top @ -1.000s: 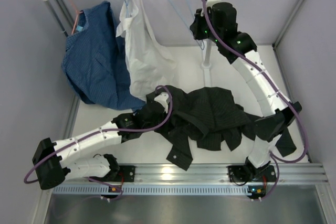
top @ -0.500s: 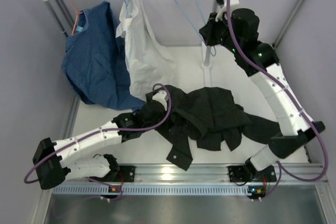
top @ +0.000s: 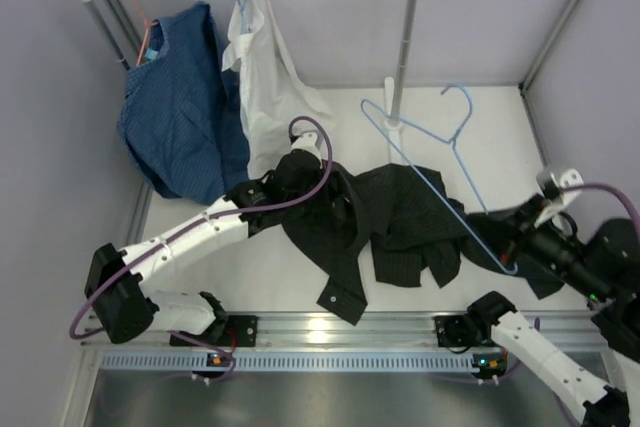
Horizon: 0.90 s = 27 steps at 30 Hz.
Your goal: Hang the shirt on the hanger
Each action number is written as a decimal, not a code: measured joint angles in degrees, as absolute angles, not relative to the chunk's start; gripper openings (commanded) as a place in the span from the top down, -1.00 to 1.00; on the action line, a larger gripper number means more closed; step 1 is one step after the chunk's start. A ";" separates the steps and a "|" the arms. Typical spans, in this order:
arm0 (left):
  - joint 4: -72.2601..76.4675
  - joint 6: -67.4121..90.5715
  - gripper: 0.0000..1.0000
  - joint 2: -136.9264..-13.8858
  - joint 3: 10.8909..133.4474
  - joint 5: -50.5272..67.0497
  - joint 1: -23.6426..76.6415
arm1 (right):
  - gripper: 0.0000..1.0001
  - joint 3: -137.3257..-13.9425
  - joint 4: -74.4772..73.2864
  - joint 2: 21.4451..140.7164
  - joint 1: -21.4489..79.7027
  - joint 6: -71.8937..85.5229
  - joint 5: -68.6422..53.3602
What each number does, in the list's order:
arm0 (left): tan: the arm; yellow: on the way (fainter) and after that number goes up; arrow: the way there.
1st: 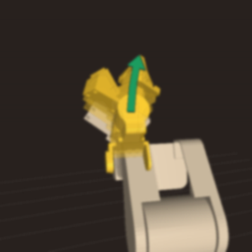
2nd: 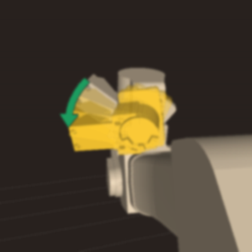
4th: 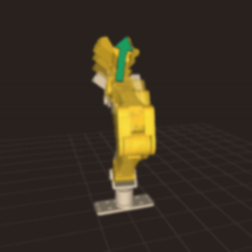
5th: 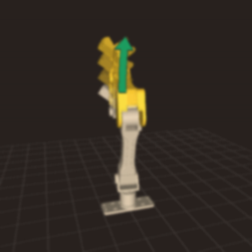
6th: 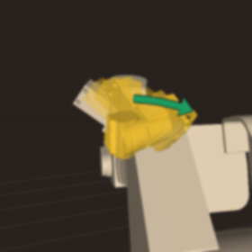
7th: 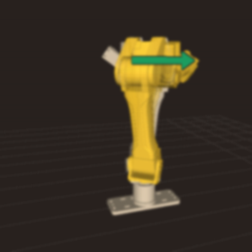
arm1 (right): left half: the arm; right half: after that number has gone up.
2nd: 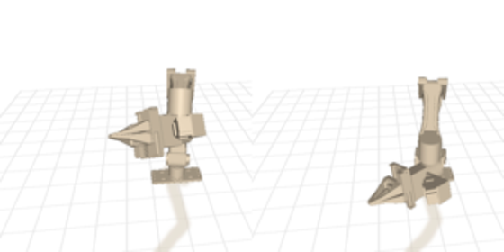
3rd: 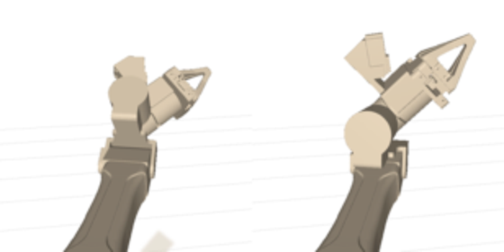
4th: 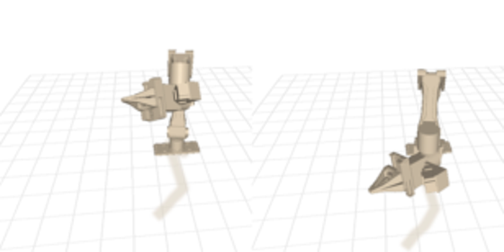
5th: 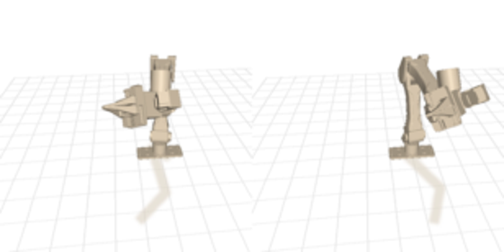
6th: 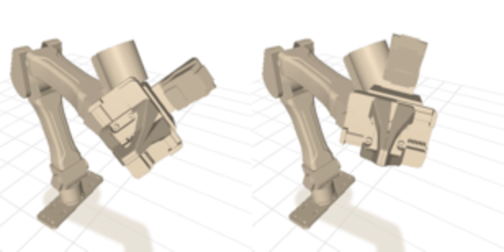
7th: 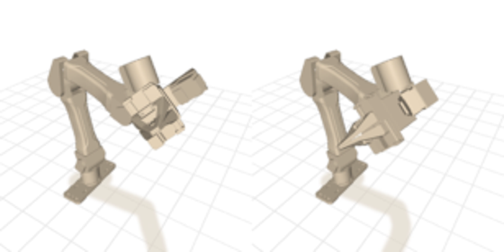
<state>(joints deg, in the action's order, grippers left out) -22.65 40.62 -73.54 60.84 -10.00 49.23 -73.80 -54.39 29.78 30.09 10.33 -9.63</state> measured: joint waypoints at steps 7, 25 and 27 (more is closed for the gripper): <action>-23.00 40.18 1.00 -81.56 66.39 -6.37 45.25 | 1.00 -74.22 -66.08 20.93 30.09 11.86 -15.18; -23.11 39.40 1.00 -84.99 69.17 1.19 45.10 | 1.00 -61.43 -72.27 18.50 28.69 13.23 -20.34; -22.94 38.74 1.00 -84.68 68.62 1.87 45.10 | 1.00 -61.43 -72.14 19.18 28.69 13.15 -19.03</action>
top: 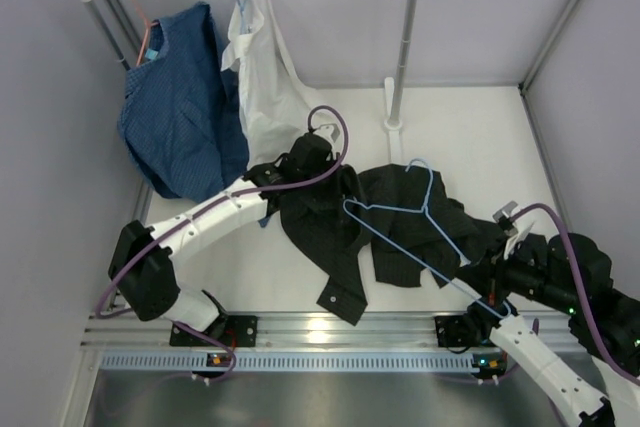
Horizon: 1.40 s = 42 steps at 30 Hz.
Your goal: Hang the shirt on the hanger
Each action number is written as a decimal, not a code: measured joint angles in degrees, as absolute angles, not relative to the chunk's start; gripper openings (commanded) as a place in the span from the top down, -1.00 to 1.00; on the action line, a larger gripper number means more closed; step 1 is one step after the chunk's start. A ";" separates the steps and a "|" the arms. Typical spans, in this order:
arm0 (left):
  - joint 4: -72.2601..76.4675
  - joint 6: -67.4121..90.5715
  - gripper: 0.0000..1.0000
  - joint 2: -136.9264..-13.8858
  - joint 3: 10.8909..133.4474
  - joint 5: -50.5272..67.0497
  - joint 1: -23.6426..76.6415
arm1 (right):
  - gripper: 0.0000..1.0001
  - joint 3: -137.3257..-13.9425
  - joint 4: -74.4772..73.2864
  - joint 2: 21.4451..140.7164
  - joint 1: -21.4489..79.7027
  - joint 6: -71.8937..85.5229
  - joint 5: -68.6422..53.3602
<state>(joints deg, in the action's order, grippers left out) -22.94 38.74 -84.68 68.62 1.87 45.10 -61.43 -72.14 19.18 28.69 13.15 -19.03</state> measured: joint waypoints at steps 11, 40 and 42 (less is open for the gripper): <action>-25.19 31.90 1.00 -82.61 67.42 1.89 45.04 | 1.00 -62.74 -72.18 23.42 28.69 11.57 -14.20; -39.53 22.41 1.00 -70.72 72.82 7.88 45.08 | 1.00 -52.29 -50.02 30.11 28.58 8.47 -30.44; -41.87 21.12 1.00 -70.50 73.87 6.26 45.08 | 1.00 -52.05 -48.82 32.18 28.58 6.90 -33.43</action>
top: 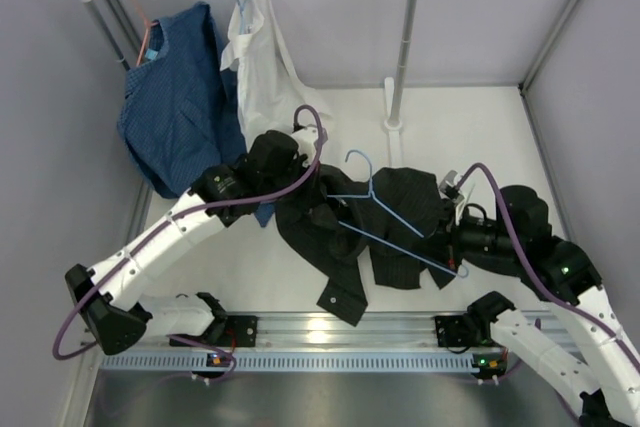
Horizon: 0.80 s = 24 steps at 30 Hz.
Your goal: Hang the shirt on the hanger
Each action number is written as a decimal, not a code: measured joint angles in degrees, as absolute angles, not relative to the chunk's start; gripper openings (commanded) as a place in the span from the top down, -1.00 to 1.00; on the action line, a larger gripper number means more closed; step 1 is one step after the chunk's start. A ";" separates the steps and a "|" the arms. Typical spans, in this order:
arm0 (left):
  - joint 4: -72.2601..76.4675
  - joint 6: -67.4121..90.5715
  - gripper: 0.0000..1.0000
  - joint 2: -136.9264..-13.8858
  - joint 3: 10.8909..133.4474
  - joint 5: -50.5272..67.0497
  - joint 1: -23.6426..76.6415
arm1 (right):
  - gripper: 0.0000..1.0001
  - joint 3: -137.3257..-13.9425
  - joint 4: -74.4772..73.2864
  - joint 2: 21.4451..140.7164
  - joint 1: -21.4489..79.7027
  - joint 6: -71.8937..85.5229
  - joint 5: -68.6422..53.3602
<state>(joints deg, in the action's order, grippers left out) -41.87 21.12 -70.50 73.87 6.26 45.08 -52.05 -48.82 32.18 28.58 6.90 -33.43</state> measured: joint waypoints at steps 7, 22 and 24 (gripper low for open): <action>-46.41 15.92 1.00 -68.97 75.13 9.80 45.10 | 1.00 -49.06 -39.40 34.28 28.58 7.64 -37.93; -48.10 13.78 1.00 -64.42 80.79 15.09 45.54 | 1.00 -50.92 -25.47 50.30 28.75 7.88 -40.16; -48.12 13.72 1.00 -64.53 80.82 16.23 45.89 | 1.00 -50.63 -24.51 49.67 28.75 7.01 -41.58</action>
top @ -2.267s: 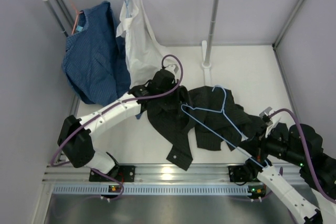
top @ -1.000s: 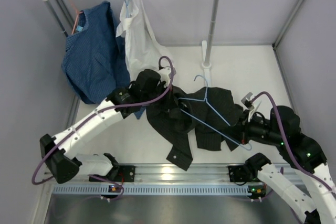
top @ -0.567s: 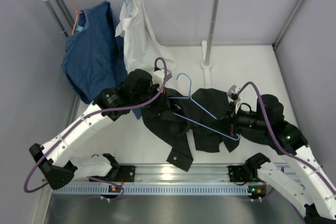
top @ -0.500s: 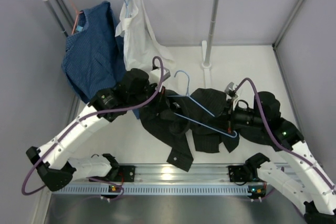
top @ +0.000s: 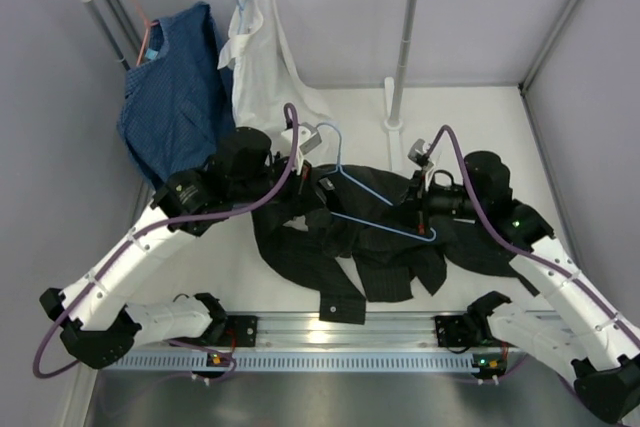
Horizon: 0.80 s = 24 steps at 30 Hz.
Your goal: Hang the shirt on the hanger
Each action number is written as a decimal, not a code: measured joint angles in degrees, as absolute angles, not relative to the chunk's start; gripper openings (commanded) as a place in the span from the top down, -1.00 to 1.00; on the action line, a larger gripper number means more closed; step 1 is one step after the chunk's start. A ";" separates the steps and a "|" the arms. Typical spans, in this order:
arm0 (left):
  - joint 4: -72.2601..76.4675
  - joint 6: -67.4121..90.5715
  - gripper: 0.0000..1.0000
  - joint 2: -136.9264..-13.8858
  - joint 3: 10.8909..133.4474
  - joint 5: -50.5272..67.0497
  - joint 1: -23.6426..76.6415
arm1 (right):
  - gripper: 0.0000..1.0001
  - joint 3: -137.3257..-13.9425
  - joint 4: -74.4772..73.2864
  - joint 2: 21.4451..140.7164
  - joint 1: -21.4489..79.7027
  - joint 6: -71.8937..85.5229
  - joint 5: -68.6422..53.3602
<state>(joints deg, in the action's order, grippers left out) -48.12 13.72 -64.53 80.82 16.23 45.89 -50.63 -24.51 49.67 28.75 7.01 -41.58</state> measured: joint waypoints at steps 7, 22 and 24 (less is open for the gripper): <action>-53.19 13.37 1.00 -66.81 88.42 12.67 46.59 | 1.00 -47.90 -18.96 44.58 29.08 6.00 -48.97; -60.18 6.90 1.00 -71.24 100.29 7.81 64.49 | 1.00 -49.63 -10.48 47.40 43.20 7.46 -46.85; -60.14 6.92 1.00 -70.96 99.83 4.32 64.53 | 1.00 -49.54 -10.20 47.18 44.29 7.31 -43.48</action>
